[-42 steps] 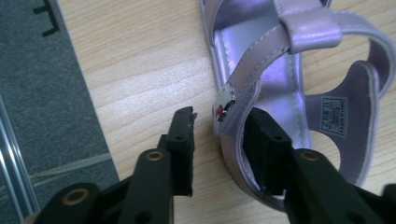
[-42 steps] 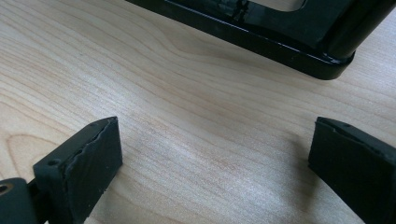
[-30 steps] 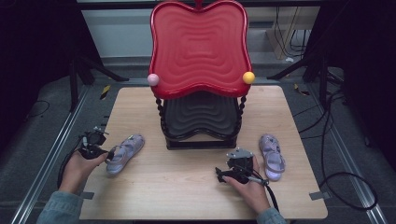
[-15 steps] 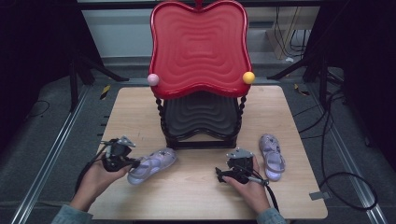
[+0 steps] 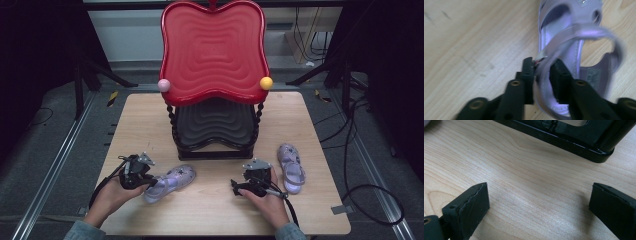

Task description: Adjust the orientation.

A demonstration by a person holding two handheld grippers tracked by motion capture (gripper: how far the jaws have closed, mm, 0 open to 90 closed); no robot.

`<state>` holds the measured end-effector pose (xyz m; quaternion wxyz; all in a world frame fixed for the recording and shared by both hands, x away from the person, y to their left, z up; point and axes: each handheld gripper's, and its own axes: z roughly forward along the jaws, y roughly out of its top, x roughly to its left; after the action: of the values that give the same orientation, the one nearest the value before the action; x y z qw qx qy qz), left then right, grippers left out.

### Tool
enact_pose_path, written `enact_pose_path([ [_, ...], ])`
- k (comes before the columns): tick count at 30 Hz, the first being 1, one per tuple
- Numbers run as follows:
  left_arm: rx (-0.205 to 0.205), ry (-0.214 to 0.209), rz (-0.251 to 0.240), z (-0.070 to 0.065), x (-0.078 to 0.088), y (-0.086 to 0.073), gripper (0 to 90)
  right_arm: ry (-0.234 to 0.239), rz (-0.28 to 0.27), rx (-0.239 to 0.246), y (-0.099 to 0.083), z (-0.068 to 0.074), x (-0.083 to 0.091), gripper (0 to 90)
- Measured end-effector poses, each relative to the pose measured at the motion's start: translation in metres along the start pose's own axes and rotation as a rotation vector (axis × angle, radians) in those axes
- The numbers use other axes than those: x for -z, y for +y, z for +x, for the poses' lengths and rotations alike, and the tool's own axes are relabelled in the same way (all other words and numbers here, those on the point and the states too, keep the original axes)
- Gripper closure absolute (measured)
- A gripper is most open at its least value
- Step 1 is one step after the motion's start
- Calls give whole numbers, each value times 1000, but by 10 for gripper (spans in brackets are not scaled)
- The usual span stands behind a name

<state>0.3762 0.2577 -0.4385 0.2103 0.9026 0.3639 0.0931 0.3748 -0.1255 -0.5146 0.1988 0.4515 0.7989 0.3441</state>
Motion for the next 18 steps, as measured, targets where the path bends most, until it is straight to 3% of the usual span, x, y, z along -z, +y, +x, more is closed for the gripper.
enact_pose_path([
  [5, -38, 50, -47, -13, 26, 3, 680, 0, 0, 0, 0, 0, 0, 31],
  [9, -86, 51, -61, -31, 40, 3, 663, 0, 1, -1, 0, 0, 0, 31],
  [13, -139, 36, -26, -45, 39, 2, 633, 0, 1, -1, 0, 0, 0, 31],
  [18, -161, 15, 16, -52, 26, 2, 616, -1, 1, -1, 0, 0, 0, 31],
])
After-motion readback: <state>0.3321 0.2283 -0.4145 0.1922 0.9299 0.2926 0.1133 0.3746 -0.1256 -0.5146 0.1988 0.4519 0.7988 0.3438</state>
